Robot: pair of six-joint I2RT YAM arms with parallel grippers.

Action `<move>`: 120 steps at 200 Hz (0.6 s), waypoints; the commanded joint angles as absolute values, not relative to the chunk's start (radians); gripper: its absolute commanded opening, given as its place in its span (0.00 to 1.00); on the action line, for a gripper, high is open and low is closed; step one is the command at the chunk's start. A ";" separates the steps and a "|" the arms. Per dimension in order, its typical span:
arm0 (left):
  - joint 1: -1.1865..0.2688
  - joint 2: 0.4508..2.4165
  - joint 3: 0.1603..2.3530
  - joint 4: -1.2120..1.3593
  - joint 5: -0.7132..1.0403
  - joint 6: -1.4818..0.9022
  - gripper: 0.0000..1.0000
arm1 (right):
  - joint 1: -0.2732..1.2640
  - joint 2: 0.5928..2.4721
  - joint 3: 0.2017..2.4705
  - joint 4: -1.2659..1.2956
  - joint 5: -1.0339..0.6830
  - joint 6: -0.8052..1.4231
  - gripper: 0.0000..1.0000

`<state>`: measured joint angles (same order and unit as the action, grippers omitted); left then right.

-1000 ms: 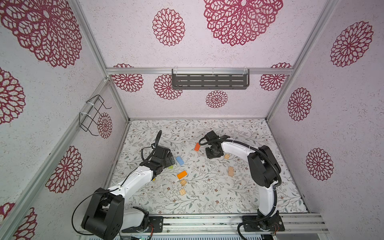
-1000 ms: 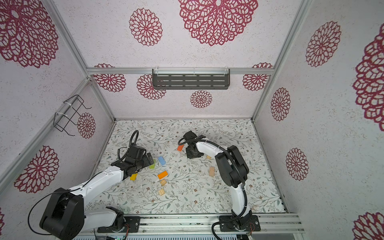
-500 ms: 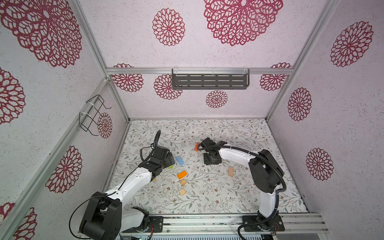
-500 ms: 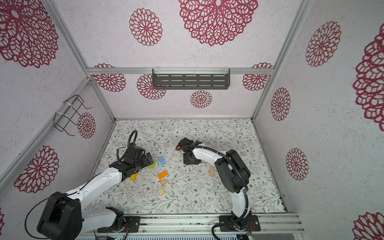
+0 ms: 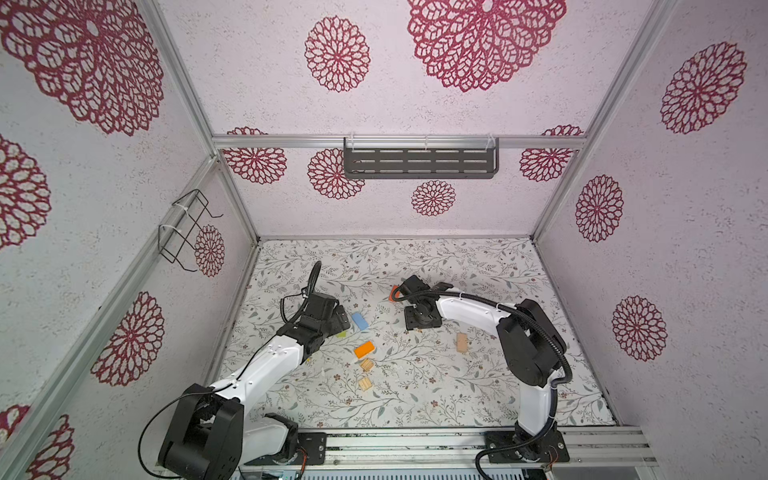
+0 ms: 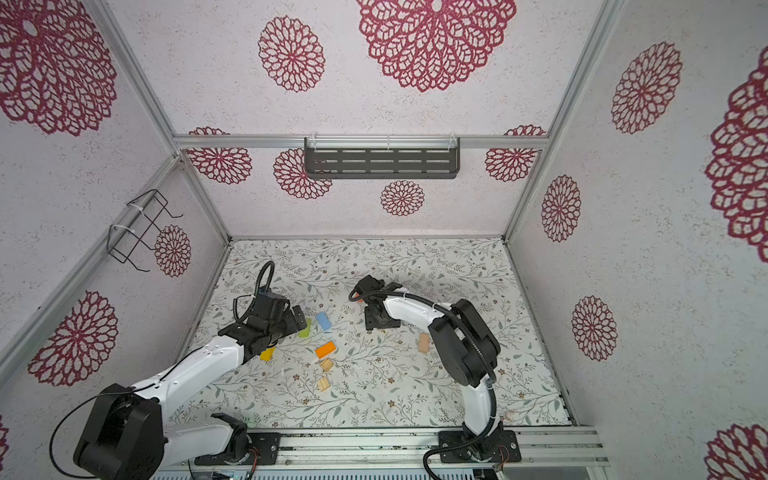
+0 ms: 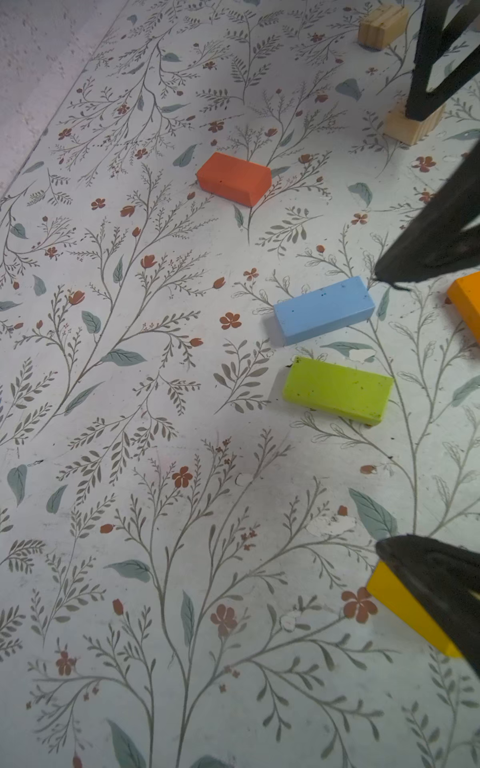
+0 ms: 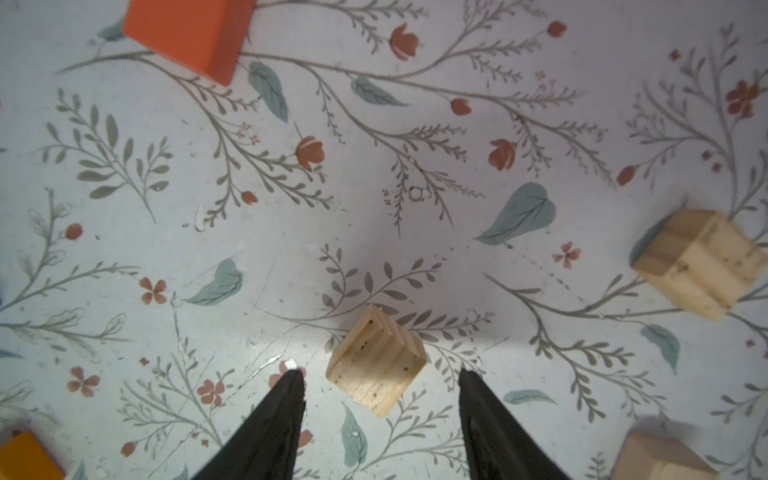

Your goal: Build the wood block tower

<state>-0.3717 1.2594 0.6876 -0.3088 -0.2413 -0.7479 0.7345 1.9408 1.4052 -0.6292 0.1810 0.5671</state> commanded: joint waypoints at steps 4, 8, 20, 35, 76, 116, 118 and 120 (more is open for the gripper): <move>-0.373 1.224 0.668 -0.285 -0.262 -0.757 0.97 | 0.732 1.922 1.509 -0.729 0.234 0.483 0.63; -0.373 1.220 0.665 -0.284 -0.263 -0.758 0.97 | 0.731 1.925 1.522 -0.740 0.239 0.476 0.63; -0.372 1.209 0.656 -0.282 -0.272 -0.762 0.97 | 0.720 1.935 1.550 -0.764 0.234 0.458 0.62; -0.373 1.198 0.646 -0.278 -0.277 -0.767 0.97 | 0.710 1.950 1.581 -0.777 0.222 0.427 0.62; -0.371 1.229 0.650 -0.273 -0.264 -0.770 0.97 | 0.676 2.053 1.760 -0.834 0.210 0.340 0.71; -0.368 1.259 0.666 -0.290 -0.255 -0.770 0.97 | 0.637 2.170 1.926 -0.834 0.140 0.349 0.71; -0.368 1.259 0.666 -0.290 -0.254 -0.770 0.97 | 0.637 2.177 1.933 -0.833 0.139 0.352 0.71; -0.368 1.258 0.666 -0.290 -0.253 -0.770 0.97 | 0.635 2.181 1.940 -0.834 0.137 0.355 0.71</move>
<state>-0.3714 1.2541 0.6506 -0.2928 -0.2516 -0.7536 0.6552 2.1372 1.8496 -0.7914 0.1696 0.3656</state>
